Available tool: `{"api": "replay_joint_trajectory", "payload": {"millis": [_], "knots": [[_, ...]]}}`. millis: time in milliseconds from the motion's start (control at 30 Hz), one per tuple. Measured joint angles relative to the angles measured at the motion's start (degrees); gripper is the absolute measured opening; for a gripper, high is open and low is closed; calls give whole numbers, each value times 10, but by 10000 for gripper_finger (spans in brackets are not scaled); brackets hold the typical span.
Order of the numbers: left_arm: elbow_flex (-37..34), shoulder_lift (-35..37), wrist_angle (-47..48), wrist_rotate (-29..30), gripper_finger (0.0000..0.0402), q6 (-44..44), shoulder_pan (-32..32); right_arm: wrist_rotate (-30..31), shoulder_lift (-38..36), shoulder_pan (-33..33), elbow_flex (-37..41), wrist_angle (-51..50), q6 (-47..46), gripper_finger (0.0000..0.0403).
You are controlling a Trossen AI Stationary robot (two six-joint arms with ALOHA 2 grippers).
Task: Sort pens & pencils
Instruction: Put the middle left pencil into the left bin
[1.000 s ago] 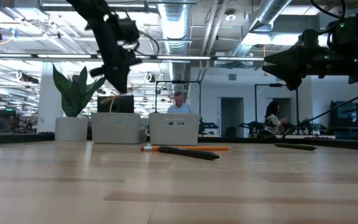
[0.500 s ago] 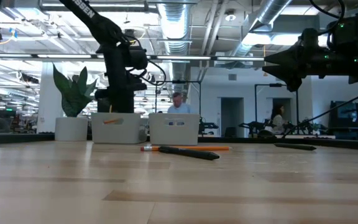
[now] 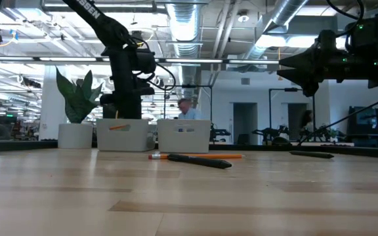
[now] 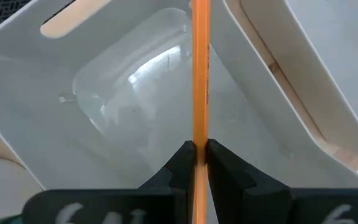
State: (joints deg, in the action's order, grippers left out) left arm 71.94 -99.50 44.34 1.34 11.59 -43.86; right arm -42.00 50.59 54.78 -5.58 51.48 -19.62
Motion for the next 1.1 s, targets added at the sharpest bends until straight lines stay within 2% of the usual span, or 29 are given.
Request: {"api": "replay_joint_trajectory", "payload": {"millis": [667,1100], "knots": [[0,0,19,35,25,2,0,0,0,0,0,0,0,217],[0,0,19,35,25,11,0,0,0,0,0,0,0,217]]}}
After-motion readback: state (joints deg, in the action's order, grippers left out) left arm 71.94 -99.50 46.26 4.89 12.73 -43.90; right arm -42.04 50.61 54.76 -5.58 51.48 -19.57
